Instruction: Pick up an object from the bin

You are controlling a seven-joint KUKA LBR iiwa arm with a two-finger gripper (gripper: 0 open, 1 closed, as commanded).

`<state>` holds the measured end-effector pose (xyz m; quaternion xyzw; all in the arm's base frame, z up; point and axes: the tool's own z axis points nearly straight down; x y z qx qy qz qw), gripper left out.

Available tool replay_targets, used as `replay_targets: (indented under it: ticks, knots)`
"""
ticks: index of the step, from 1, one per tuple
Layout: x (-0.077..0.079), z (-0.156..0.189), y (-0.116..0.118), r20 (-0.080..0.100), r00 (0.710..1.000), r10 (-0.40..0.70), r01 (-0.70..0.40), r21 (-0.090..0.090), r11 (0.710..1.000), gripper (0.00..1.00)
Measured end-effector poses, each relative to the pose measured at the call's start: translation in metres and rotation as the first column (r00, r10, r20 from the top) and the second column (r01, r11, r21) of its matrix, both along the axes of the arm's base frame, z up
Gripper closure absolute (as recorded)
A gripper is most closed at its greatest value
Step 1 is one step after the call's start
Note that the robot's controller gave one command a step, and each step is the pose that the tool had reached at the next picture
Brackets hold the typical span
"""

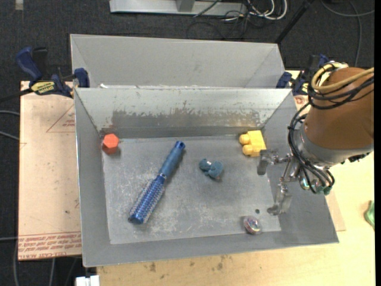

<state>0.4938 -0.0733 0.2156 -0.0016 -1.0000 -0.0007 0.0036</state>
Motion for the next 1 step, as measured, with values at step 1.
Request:
replay_targets:
  ticks: [1]
  knots:
    - [0.0466,-0.0935,0.1057,0.004,0.992,0.128,-0.128,0.004,0.992,0.0]
